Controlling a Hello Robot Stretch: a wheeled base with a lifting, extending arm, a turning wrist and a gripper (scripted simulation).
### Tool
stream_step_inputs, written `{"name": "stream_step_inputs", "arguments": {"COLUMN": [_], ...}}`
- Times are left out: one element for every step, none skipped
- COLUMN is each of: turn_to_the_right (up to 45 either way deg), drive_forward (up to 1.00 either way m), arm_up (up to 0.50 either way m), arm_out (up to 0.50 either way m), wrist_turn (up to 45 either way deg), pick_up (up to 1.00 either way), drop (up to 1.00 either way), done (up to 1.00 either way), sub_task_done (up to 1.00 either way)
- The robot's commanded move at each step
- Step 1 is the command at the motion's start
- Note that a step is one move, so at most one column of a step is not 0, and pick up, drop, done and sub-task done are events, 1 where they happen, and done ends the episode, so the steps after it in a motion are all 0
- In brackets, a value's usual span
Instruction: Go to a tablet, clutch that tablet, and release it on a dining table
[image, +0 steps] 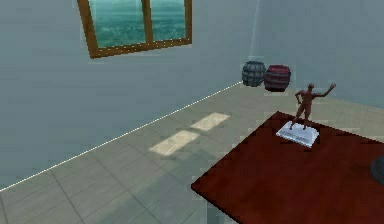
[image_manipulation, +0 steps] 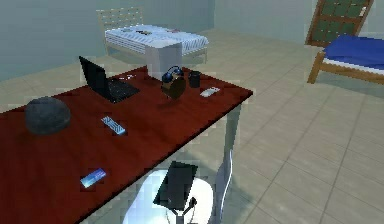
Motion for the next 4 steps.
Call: {"name": "stream_step_inputs", "arguments": {"turn_to_the_right": [0.0,0.0,0.0,0.0], "drive_forward": [0.0,0.0,0.0,0.0], "arm_up": [0.42,0.0,0.0,0.0], "arm_out": [0.0,0.0,0.0,0.0], "wrist_turn": [0.0,-45.0,-45.0,-45.0], "pick_up": [0.0,0.0,0.0,0.0], "drop": [0.0,0.0,0.0,0.0], "done": [0.0,0.0,0.0,0.0], "sub_task_done": [0.0,0.0,0.0,0.0]}}
